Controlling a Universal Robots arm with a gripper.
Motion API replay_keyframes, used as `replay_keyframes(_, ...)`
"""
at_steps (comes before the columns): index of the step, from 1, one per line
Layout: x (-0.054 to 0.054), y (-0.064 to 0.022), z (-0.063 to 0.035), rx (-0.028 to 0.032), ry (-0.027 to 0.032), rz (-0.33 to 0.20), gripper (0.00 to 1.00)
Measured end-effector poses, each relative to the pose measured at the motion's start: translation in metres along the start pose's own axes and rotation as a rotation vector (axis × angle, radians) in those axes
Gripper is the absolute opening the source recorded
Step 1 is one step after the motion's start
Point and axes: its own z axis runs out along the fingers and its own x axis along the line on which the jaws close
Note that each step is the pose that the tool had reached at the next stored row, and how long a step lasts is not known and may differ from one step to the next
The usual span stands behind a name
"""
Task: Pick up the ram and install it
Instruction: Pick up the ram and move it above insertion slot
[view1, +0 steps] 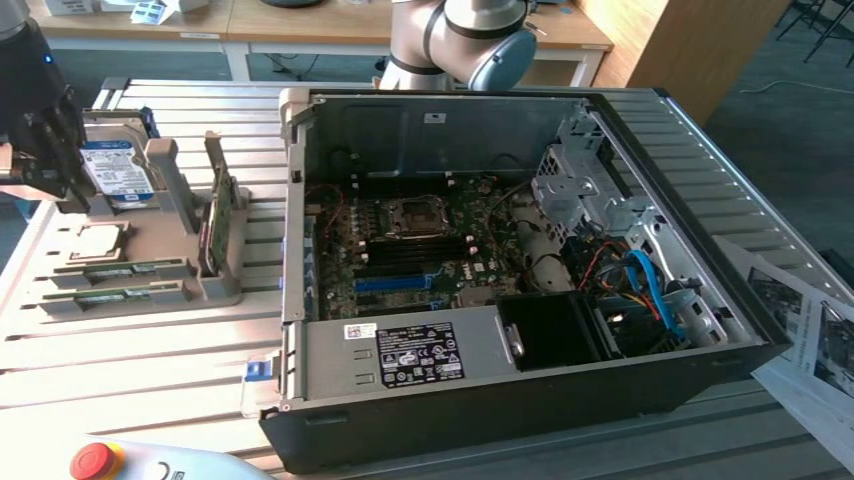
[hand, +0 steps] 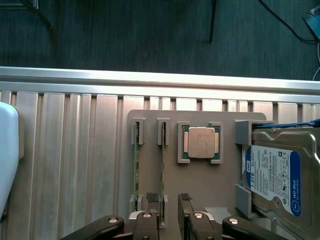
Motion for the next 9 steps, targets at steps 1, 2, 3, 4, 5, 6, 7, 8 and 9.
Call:
replay_keyframes(1, 0.0, 0.0, 0.0006, -0.0001, 0.0, 0.0, 0.29)
replay_keyframes(2, 0.0001, 0.0, 0.0013, -0.0001, 0.0, 0.0, 0.29)
replay_keyframes(3, 0.0001, -0.0001, 0.0023, 0.0, 0.0, 0.0, 0.29)
replay_keyframes(4, 0.0002, -0.0001, 0.0032, -0.0001, 0.0, 0.0, 0.29)
replay_keyframes(5, 0.0002, -0.0002, 0.0042, -0.0001, 0.0, 0.0, 0.29)
replay_keyframes(6, 0.0002, -0.0002, 0.0054, 0.0, 0.0, 0.0, 0.29)
replay_keyframes(7, 0.0003, -0.0003, 0.0066, -0.0001, 0.0, 0.0, 0.29)
replay_keyframes(8, 0.0003, -0.0004, 0.0079, -0.0001, -0.0001, 0.0, 0.29)
replay_keyframes(9, 0.0003, -0.0004, 0.0093, -0.0001, 0.0, 0.0, 0.29)
